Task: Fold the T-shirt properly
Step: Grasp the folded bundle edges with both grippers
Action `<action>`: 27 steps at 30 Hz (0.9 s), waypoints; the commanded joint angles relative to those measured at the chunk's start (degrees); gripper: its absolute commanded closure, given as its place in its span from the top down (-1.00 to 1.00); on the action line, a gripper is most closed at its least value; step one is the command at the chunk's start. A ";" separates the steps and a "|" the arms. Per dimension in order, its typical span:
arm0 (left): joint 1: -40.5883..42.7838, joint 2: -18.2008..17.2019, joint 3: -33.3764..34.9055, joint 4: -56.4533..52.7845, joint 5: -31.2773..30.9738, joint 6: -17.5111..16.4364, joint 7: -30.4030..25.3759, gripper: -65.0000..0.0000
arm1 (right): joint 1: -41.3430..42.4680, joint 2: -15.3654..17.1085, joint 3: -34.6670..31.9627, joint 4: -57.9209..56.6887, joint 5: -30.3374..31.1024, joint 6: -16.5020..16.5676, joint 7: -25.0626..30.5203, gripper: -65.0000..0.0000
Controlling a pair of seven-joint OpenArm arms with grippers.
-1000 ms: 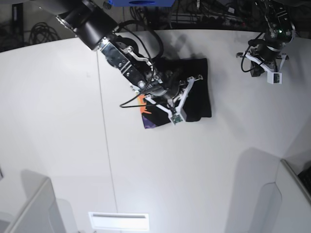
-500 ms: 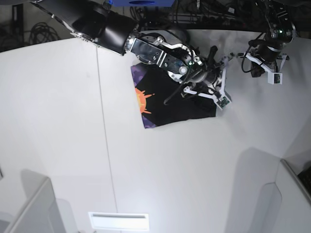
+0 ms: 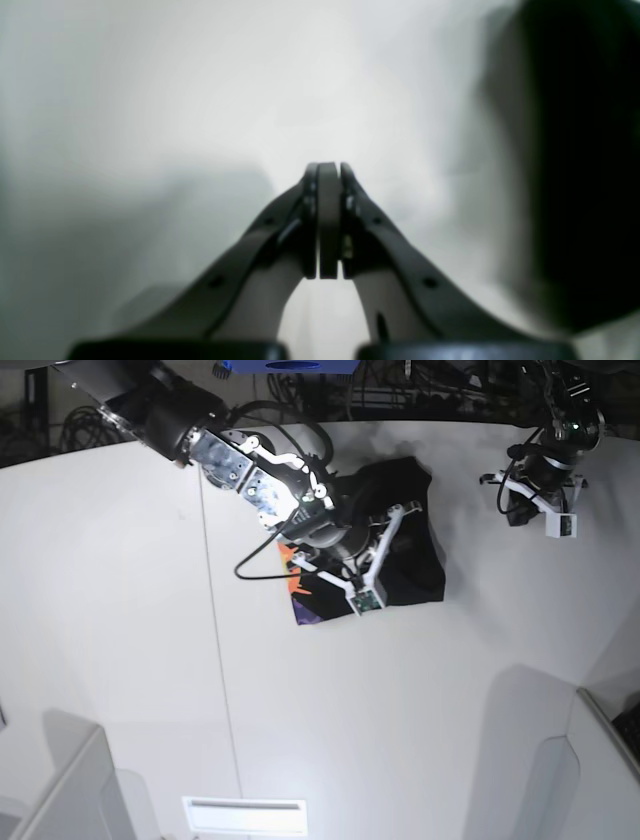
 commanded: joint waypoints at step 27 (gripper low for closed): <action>-6.48 -0.10 12.39 -8.10 -22.55 -0.08 -1.10 0.96 | -11.71 6.90 22.41 5.19 -0.23 7.97 7.37 -1.00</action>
